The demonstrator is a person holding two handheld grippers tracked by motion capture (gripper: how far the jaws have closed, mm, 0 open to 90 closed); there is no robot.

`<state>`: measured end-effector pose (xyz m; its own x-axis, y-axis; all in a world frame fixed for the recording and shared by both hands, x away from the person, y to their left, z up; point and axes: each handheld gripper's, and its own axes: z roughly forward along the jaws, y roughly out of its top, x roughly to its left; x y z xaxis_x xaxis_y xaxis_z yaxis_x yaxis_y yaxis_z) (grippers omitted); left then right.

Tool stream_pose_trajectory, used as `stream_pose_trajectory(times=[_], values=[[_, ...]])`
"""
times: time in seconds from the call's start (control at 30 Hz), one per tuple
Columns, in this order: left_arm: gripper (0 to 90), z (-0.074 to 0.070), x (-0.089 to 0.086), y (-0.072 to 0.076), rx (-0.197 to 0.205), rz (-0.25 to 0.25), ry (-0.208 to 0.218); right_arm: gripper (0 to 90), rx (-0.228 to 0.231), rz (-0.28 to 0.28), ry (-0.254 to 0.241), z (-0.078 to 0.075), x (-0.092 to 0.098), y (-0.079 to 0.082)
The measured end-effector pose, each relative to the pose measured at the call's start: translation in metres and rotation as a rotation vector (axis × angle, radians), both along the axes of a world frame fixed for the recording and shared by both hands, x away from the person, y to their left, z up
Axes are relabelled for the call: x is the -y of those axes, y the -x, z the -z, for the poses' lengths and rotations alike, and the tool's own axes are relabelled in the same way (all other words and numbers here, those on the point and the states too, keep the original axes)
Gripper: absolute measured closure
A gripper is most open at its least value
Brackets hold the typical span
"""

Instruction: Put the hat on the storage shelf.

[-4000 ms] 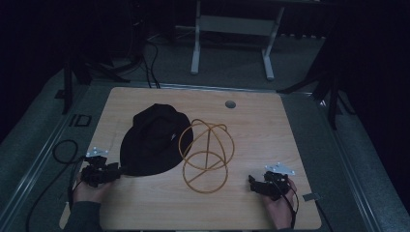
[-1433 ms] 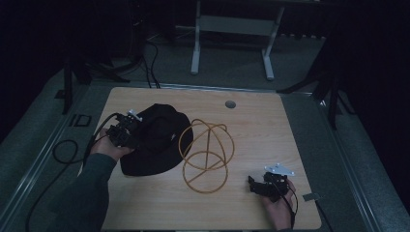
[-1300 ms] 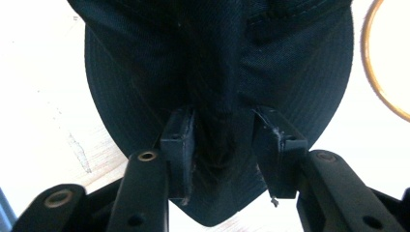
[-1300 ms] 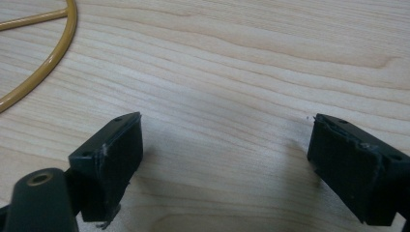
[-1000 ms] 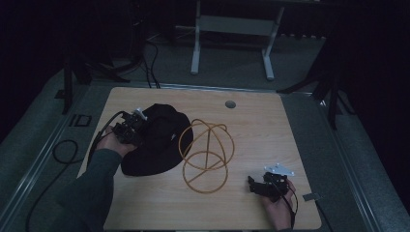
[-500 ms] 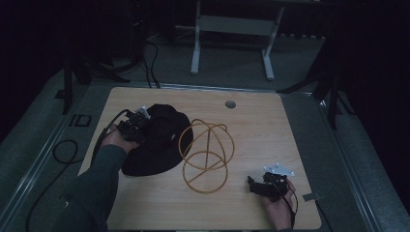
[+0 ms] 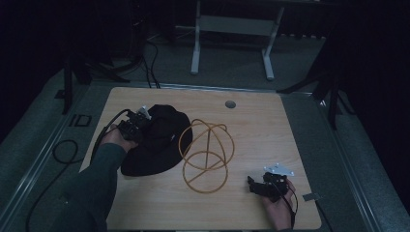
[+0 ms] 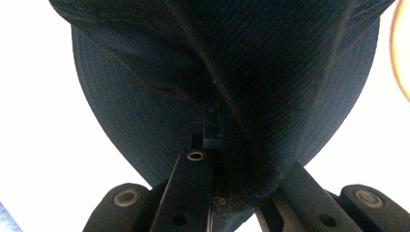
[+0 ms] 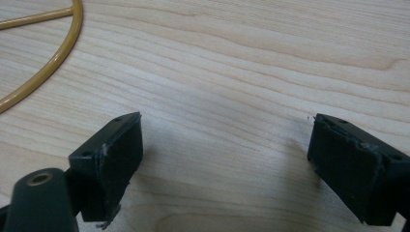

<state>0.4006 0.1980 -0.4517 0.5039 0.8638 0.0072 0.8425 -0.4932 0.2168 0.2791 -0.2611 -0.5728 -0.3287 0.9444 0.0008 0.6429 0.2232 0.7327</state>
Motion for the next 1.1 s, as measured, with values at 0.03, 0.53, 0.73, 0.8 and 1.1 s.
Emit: stream_pose_trajectory(times=[0.03,0.53,0.73,0.8,1.1], values=[[88.1,-0.001,-0.001,0.001,0.002,-0.001,0.011,12.3,0.000,0.000,0.000,0.000,0.000,0.000],[88.3,-0.019,-0.010,0.012,0.064,0.022,0.052,12.4,0.001,-0.006,0.001,0.000,0.000,0.000],[88.3,-0.030,-0.014,0.015,0.092,0.020,0.064,12.4,0.001,-0.009,0.001,0.000,0.000,0.000],[88.3,-0.033,-0.016,0.017,0.096,0.018,0.073,12.4,0.001,-0.010,0.001,0.000,0.000,0.000],[88.3,-0.044,-0.024,0.020,0.113,0.017,0.091,12.4,0.000,-0.011,0.002,0.000,0.000,0.000]])
